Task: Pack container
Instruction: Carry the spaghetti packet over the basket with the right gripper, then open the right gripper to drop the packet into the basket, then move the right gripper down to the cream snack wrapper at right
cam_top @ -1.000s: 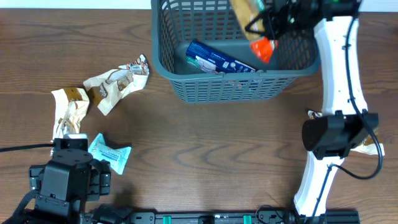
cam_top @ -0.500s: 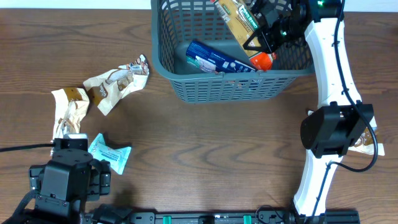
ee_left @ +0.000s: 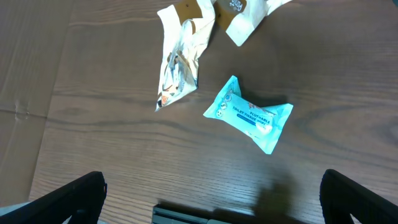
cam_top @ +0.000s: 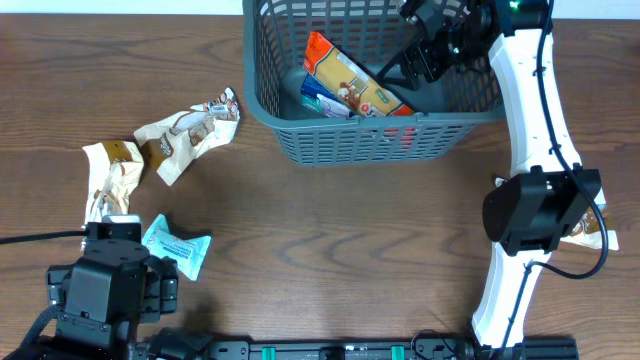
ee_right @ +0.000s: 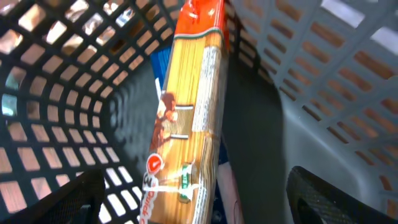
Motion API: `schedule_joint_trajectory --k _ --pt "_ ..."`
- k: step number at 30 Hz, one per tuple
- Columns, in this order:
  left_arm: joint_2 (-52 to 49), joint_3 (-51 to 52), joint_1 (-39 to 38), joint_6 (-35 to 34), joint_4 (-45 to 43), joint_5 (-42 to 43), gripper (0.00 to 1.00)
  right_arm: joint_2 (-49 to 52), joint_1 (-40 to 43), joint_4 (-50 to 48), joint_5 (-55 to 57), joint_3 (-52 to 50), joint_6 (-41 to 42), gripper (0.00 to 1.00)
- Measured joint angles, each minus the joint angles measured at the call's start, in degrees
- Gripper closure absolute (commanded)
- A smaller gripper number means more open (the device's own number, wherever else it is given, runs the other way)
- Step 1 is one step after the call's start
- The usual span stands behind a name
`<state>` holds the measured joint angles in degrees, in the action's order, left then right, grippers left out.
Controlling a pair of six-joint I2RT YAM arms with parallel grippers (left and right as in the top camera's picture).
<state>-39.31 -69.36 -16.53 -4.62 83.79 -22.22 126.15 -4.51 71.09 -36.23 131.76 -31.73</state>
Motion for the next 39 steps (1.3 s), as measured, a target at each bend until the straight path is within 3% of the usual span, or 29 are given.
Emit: schedule_joint_trajectory --k 4,10,18,29,39 --pt "0.0 0.0 0.0 0.0 0.0 0.0 0.01 0.0 0.0 -0.7 0.0 4.5 2.8 0.09" --pt "0.0 0.0 0.0 0.0 0.0 0.0 0.01 0.0 0.3 -4.5 2.4 21.0 9.8 0.03" --pt "0.0 0.0 0.0 0.0 0.0 0.0 0.01 -1.9 7.9 0.0 20.7 41.4 23.7 0.01" --pt "0.0 0.0 0.0 0.0 0.0 0.0 0.01 -5.8 24.1 25.7 46.9 44.8 53.9 0.01" --pt "0.0 0.0 0.0 0.0 0.0 0.0 0.02 -5.8 27.4 26.0 42.3 44.7 53.8 0.01"
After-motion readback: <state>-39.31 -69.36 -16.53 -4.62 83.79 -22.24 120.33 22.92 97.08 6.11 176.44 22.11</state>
